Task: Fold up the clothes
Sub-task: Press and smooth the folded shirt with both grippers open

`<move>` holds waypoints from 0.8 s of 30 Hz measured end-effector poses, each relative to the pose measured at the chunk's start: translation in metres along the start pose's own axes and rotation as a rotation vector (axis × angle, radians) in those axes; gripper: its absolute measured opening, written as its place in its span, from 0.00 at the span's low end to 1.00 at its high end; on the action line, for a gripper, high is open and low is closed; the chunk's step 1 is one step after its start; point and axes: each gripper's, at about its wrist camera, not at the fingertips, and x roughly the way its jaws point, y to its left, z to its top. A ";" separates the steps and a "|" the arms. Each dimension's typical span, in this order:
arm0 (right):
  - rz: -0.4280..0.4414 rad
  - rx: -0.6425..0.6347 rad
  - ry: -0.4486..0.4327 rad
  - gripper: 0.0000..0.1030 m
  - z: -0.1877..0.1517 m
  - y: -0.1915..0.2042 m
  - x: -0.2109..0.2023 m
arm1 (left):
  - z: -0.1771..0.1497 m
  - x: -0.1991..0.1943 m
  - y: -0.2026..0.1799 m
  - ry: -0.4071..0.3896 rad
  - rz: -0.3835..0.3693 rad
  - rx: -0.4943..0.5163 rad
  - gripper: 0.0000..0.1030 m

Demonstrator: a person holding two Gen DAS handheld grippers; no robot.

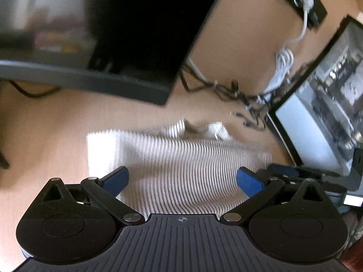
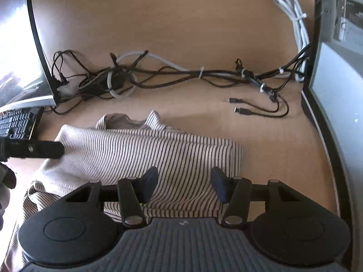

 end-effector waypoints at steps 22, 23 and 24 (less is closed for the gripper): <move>0.126 0.163 0.110 0.60 0.045 -0.033 0.064 | 0.024 0.033 0.044 0.032 0.020 -0.053 0.85; 0.120 0.138 0.110 0.60 0.048 -0.029 0.067 | 0.025 0.032 0.047 0.026 0.029 -0.059 0.80; 0.111 0.112 0.110 0.60 0.050 -0.025 0.070 | 0.027 0.032 0.049 0.019 0.038 -0.064 0.73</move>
